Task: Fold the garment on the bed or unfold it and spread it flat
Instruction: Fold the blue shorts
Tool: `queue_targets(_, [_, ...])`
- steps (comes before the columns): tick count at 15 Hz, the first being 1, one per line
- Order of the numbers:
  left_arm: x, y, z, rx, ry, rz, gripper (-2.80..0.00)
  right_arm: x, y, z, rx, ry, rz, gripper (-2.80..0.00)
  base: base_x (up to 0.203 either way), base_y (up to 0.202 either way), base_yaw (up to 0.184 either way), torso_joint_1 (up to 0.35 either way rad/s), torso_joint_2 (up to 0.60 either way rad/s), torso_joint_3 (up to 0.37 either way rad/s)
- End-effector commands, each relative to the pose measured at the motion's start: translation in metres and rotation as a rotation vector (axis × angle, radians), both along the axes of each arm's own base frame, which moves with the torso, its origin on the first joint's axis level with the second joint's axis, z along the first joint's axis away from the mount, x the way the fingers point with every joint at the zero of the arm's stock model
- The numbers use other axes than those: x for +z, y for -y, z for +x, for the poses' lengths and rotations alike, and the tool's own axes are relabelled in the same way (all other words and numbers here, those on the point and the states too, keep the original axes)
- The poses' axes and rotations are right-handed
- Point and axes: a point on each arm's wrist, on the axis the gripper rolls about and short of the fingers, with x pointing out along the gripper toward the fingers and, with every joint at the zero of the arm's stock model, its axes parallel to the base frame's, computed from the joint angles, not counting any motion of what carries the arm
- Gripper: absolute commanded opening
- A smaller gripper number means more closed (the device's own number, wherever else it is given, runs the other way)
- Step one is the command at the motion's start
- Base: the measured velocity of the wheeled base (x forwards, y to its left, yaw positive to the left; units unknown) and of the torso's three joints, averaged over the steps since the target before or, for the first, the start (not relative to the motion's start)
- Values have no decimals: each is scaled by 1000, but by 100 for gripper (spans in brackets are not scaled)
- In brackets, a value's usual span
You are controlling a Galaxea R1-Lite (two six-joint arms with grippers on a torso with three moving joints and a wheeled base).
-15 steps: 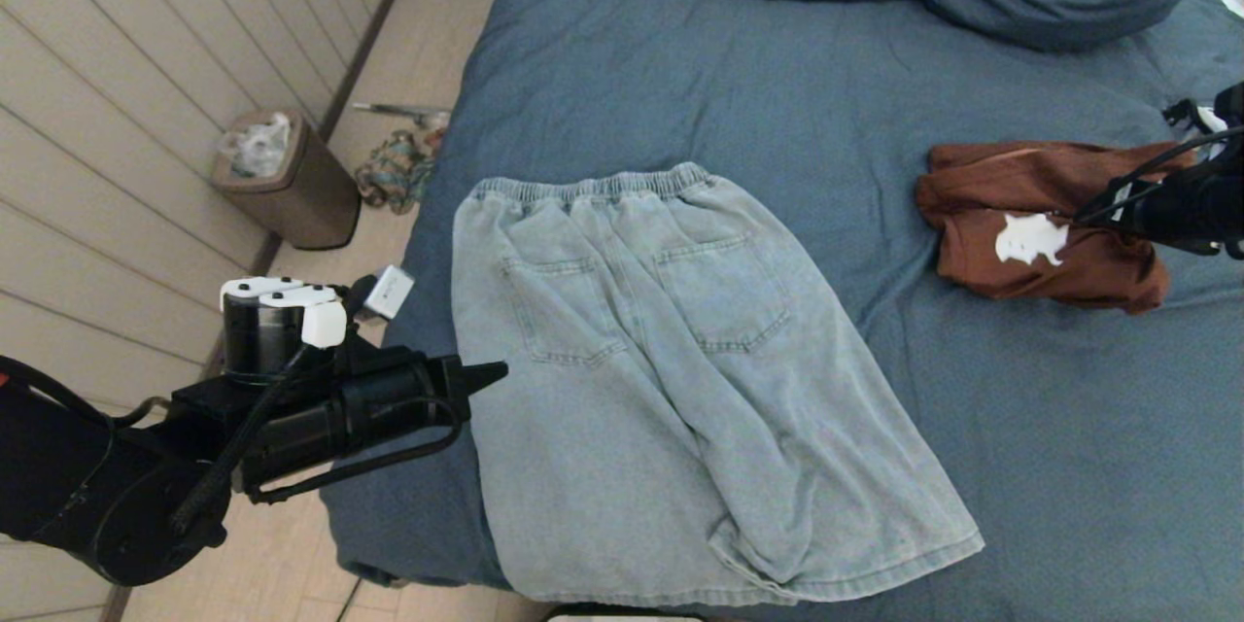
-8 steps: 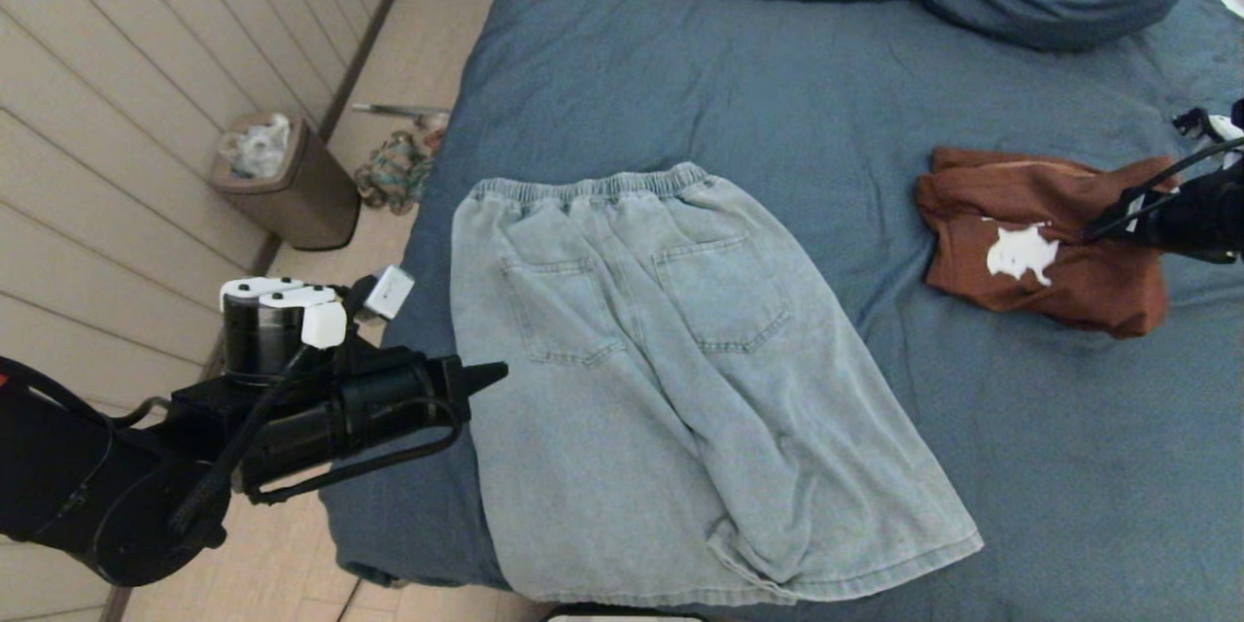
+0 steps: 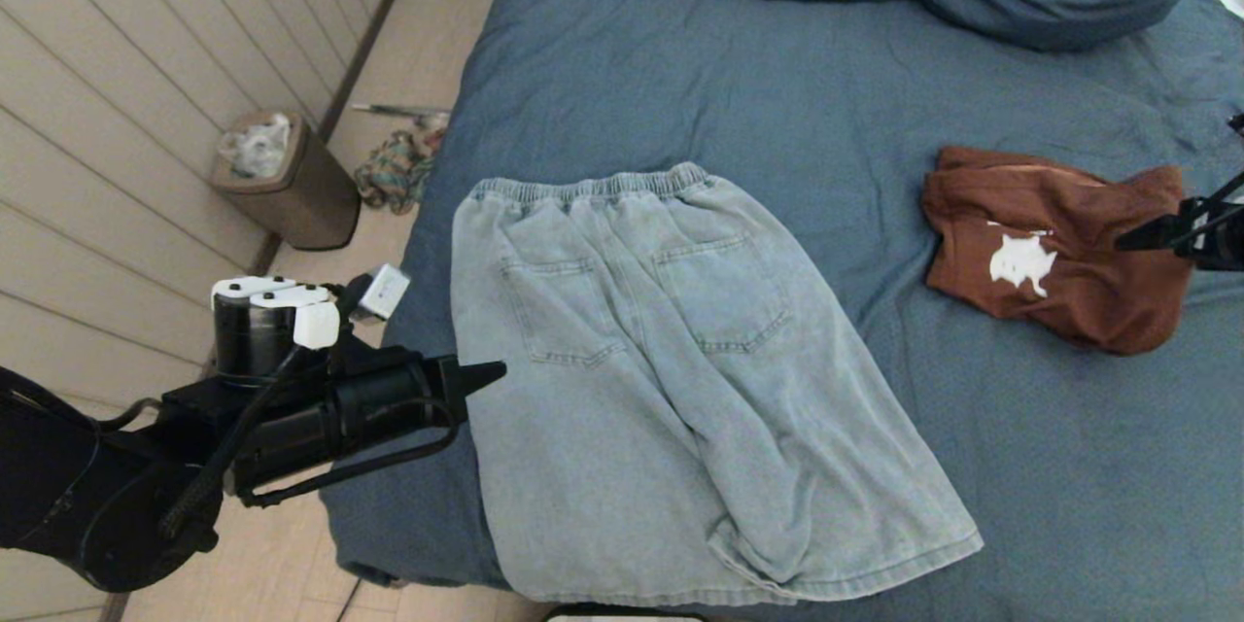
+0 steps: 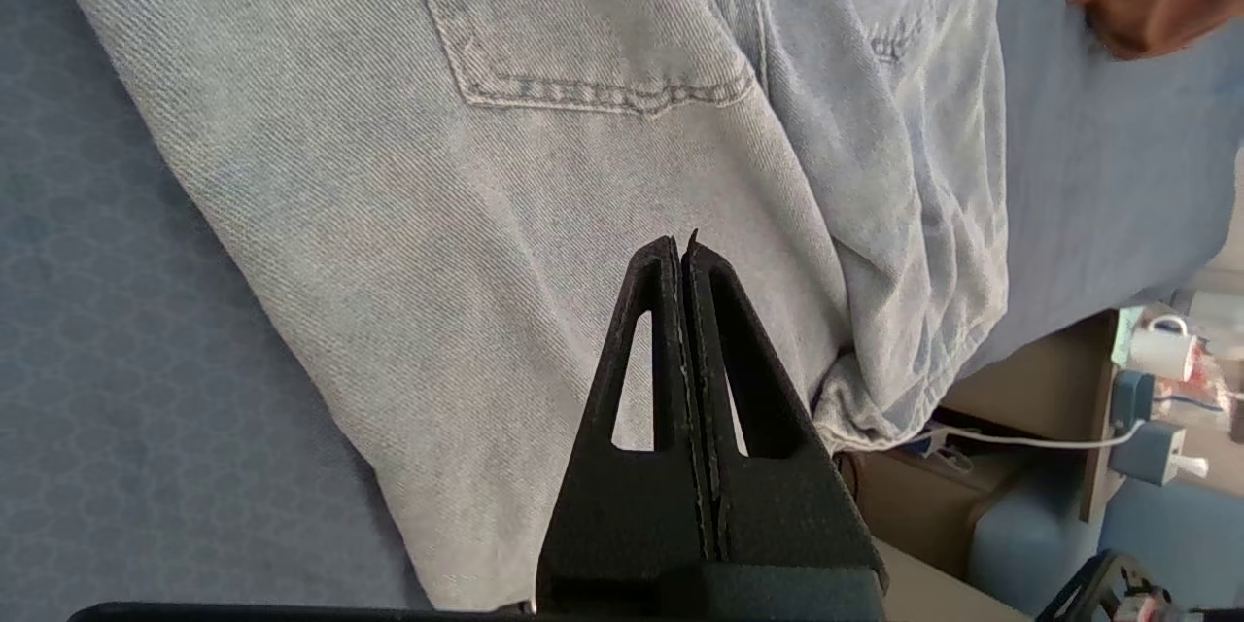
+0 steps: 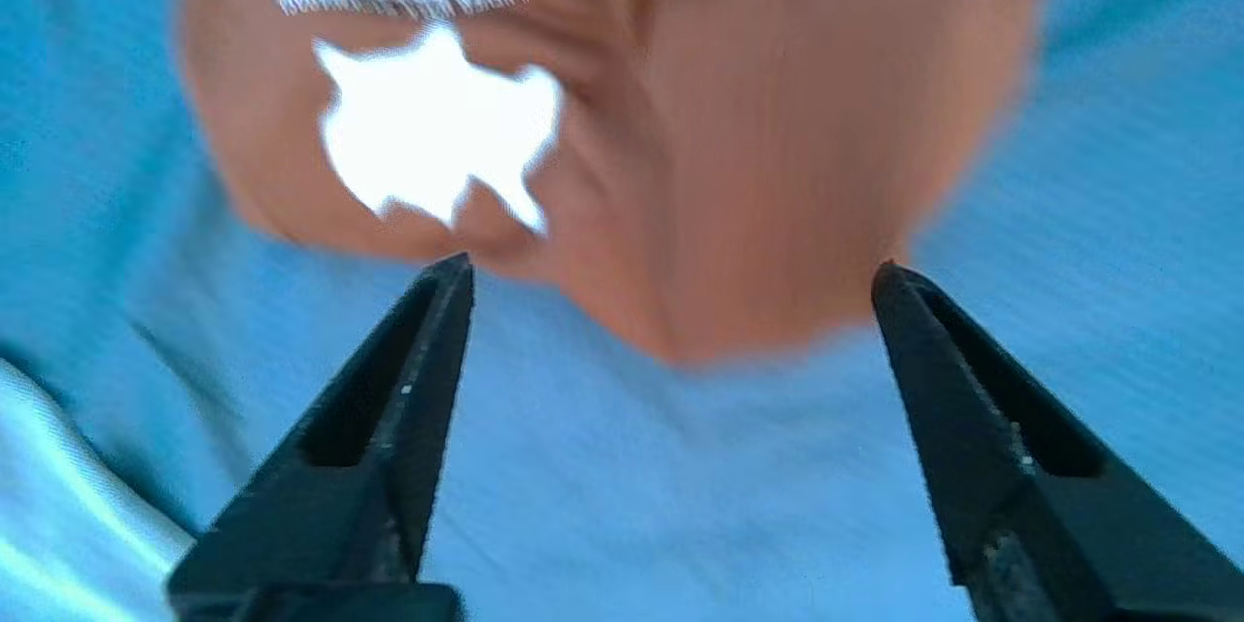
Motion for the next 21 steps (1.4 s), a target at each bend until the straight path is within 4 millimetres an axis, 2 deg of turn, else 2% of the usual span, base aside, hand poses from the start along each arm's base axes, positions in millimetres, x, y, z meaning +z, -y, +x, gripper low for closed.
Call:
queue_targets(1, [4, 2, -4, -10, 14, -9, -280, 12, 9, -28, -48, 14, -41, 0, 0, 0, 0, 0, 0, 0])
queue_targets(3, [2, 4, -7, -21, 9, -4, -280, 10, 21, -39, -79, 5, -48, 0, 0, 0, 0, 0, 0, 0])
queue_targets(4, [2, 5, -7, -24, 8, -4, -280, 8, 26, -44, -85, 4, -37, -280, 0, 0, 0, 0, 0, 0])
queue_targets(6, [2, 6, -7, -25, 14, -7, -280, 8, 26, -49, -69, 10, -13, -280, 0, 0, 0, 0, 0, 0])
queue_targets(8, [3, 6, -7, -24, 19, -11, -280, 12, 11, -63, -11, 15, 43, -280, 0, 0, 0, 0, 0, 0])
queue_targets(11, [4, 6, -11, -32, 16, -9, -280, 25, -37, -101, 110, -20, 161, -280, 0, 0, 0, 0, 0, 0])
queue_targets(14, [7, 12, -22, -68, 10, -8, -280, 5, -86, -107, 269, -110, 281, -280, 0, 0, 0, 0, 0, 0])
queue_targets(15, [7, 12, -22, -68, 10, -8, -280, 0, -96, -109, 299, -131, 306, -280, 0, 0, 0, 0, 0, 0])
queue_targets(17, [6, 15, -19, -64, -10, 0, -280, -5, -116, -94, 355, -137, 362, -280, 0, 0, 0, 0, 0, 0])
queue_targets(21, [3, 17, -11, -45, -33, -10, -280, -28, -166, -33, 459, -106, 516, -280, 0, 0, 0, 0, 0, 0])
